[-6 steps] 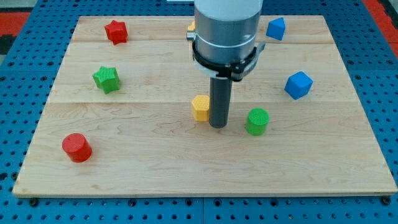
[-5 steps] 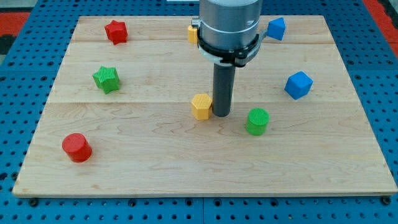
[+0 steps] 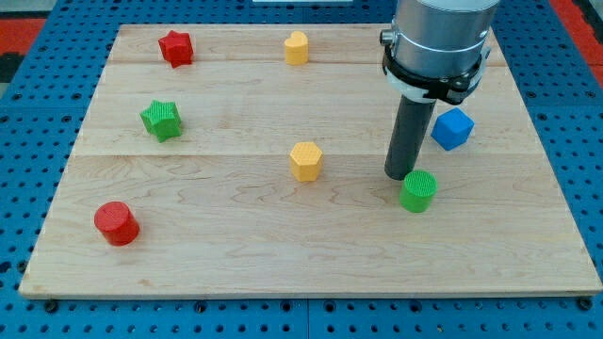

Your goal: Push the green circle bit a down

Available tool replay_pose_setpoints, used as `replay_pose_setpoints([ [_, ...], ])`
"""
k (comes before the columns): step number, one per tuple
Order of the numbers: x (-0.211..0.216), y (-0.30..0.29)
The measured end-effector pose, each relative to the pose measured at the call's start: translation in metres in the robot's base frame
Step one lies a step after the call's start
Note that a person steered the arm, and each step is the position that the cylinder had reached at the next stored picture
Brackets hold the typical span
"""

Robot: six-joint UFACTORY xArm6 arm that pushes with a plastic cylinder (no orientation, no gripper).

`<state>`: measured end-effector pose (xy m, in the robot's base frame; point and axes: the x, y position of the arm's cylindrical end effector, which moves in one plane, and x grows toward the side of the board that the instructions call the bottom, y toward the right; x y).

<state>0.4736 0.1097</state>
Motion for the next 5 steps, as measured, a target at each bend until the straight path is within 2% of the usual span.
replay_pose_setpoints([
  [5,0.016,0.008],
])
